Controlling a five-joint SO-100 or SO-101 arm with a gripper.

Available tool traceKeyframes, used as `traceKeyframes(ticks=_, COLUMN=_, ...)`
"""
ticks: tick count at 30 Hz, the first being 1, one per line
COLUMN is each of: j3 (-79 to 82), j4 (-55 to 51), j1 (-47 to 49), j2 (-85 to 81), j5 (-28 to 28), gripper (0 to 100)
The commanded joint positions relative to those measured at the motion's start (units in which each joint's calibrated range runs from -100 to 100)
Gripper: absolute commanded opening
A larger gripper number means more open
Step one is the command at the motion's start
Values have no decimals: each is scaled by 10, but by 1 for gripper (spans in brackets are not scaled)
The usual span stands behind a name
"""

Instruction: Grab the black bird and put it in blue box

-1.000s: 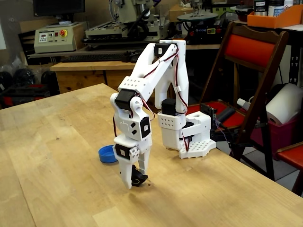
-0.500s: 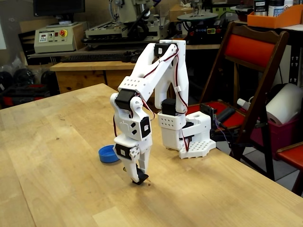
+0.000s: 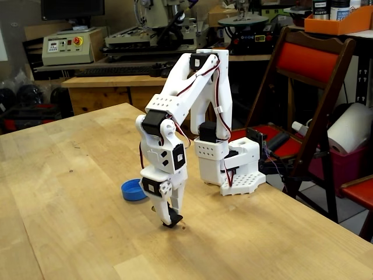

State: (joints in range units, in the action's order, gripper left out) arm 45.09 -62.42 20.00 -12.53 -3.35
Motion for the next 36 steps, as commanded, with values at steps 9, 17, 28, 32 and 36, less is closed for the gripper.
traceKeyframes(ticks=9, j3=-60, j4=5, j1=-7, j2=-7, j5=-1, gripper=2)
traceKeyframes(ticks=17, j3=-145, j4=-2, j1=-16, j2=-5, j5=0, gripper=2)
traceKeyframes(ticks=28, j3=-188, j4=-3, j1=-197, j2=-11, j5=3, gripper=2)
traceKeyframes(ticks=32, j3=-195, j4=-4, j1=-239, j2=-12, j5=3, gripper=2)
traceKeyframes(ticks=36, j3=-196, j4=-4, j1=-264, j2=-14, j5=3, gripper=2)
